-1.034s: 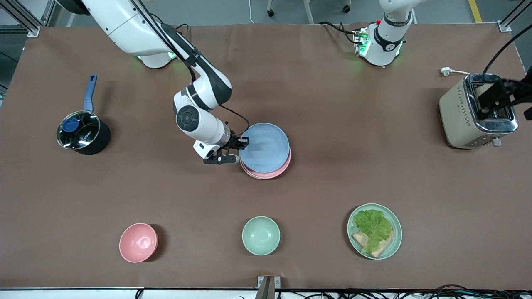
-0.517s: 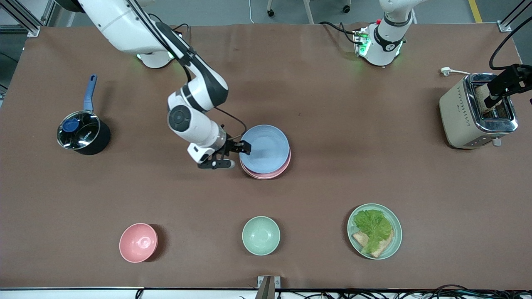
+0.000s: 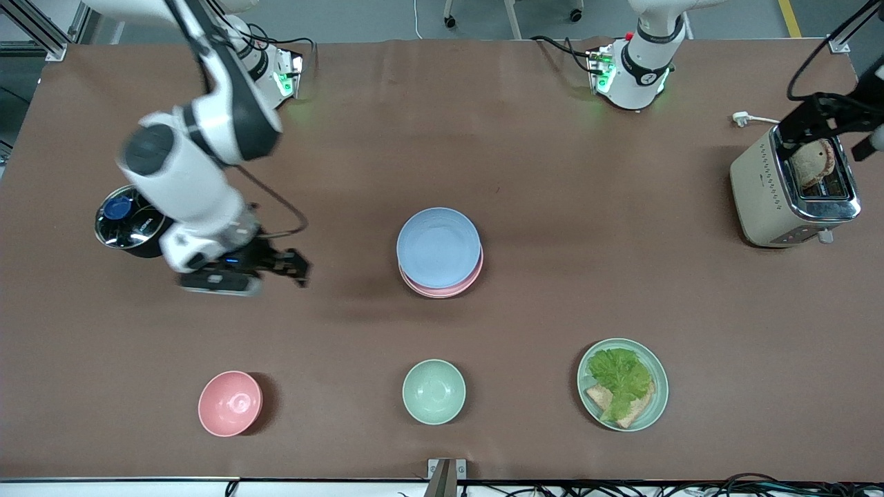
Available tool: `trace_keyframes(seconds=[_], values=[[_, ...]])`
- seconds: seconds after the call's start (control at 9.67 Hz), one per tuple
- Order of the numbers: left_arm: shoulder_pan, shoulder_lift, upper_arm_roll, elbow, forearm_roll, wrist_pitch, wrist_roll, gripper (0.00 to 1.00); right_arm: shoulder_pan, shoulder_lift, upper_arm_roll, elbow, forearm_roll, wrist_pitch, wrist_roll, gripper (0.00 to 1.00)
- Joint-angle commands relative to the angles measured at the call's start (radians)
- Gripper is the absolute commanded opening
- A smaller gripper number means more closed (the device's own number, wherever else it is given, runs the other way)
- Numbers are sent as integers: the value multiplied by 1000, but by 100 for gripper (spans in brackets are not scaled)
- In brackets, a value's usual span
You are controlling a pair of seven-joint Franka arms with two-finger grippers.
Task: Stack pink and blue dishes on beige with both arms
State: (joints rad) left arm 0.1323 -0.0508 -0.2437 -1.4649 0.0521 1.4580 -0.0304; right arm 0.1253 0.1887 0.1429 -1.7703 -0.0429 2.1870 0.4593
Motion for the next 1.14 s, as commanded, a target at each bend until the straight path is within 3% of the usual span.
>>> trace_keyframes(seconds=[0.0, 0.21, 0.41, 0.62, 1.03], values=[[-116, -47, 110, -115, -9, 18, 9, 100, -7, -84, -112, 116, -29, -204, -34, 100], [-152, -58, 133, -153, -8, 40, 10, 100, -6, -167, -215, 161, -22, -390, -170, 100], [-155, -41, 130, -146, -21, 42, -6, 100, -13, -233, -235, 227, -12, -578, -206, 100], [-152, -34, 132, -143, -58, 44, -26, 100, -21, -242, -288, 246, 73, -650, -212, 100], [-149, -32, 130, -143, -49, 35, -91, 100, -23, -236, -295, 215, 67, -613, -234, 100]])
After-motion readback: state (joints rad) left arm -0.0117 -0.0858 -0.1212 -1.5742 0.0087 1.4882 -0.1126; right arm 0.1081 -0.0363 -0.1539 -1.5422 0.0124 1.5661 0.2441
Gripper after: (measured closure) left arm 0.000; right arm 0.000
